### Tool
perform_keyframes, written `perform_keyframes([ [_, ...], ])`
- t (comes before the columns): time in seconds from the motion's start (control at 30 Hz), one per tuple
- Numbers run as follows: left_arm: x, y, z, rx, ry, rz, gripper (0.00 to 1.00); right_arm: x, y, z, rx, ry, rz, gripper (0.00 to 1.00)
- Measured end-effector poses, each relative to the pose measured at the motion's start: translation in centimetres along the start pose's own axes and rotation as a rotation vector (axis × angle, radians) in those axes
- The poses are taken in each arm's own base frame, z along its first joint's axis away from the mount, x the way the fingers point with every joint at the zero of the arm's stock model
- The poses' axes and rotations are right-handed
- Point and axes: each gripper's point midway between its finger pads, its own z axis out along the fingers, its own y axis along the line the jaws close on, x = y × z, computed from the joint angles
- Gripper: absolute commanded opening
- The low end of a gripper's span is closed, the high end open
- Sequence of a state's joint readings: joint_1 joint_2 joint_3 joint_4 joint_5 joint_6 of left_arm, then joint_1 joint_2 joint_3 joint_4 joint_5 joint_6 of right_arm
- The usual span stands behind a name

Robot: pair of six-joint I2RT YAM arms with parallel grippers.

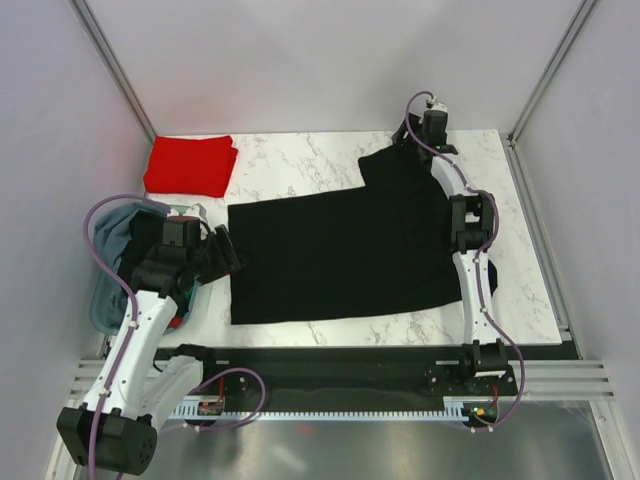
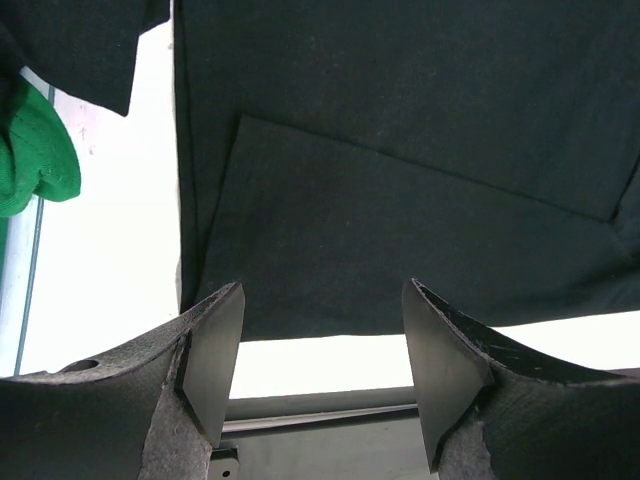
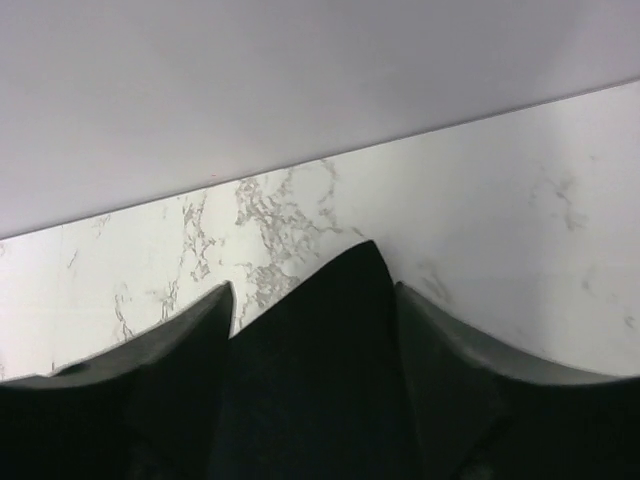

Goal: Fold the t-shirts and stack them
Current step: Fold the tshirt

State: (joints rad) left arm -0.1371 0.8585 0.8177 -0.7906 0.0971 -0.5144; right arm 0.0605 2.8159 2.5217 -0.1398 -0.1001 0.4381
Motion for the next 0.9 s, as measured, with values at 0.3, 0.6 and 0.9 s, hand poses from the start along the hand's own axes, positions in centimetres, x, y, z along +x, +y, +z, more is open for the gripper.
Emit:
perform_keyframes([
  [0.3, -0.1, 0.3, 0.1, -0.015, -0.007, 0.0, 0.71, 2.4, 1.6, -0.1, 0.016, 0.057, -0.036, 0.17],
  [0.6, 0.0, 0.4, 0.3, -0.023, 0.004, -0.001, 0.71, 1.4, -1.6, -1.2, 0.135, 0.038, -0.057, 0.0],
  [0.9, -1.9, -0.9, 5.7, -0.055, 0.132, -0.046, 0.69, -2.6, -8.6, -8.6, 0.423, 0.033, -0.095, 0.0],
])
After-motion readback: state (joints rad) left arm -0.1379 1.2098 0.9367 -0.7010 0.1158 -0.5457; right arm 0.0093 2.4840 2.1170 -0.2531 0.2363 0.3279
